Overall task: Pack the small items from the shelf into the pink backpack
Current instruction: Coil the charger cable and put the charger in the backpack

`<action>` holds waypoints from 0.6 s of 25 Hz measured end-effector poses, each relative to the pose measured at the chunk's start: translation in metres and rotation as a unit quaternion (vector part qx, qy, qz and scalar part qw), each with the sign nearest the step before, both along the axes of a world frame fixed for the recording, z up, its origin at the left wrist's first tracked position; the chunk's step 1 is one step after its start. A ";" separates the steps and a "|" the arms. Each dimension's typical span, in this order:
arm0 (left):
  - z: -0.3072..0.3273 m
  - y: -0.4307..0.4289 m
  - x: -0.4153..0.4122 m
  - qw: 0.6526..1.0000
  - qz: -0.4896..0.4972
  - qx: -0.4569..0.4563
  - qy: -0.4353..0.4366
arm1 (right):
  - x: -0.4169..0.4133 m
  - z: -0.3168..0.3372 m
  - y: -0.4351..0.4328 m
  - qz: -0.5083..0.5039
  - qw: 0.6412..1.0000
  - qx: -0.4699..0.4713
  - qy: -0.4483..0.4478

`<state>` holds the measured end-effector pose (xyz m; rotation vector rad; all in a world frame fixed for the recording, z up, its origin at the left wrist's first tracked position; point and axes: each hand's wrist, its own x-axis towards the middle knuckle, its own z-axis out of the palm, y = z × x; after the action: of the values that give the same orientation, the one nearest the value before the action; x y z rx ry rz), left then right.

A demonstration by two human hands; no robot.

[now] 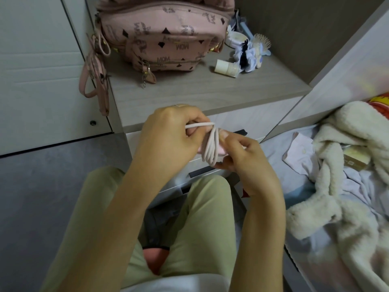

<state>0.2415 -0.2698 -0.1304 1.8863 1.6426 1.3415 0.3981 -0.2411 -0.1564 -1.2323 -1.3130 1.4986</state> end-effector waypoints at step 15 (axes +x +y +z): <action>-0.013 0.010 0.001 0.961 -0.160 -0.173 -0.145 | 0.001 -0.003 0.013 -0.145 0.927 -0.066 0.340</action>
<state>0.2427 -0.2599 -0.1431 1.5796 1.2637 1.0565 0.3986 -0.2278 -0.1598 -0.8120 -0.5523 1.6038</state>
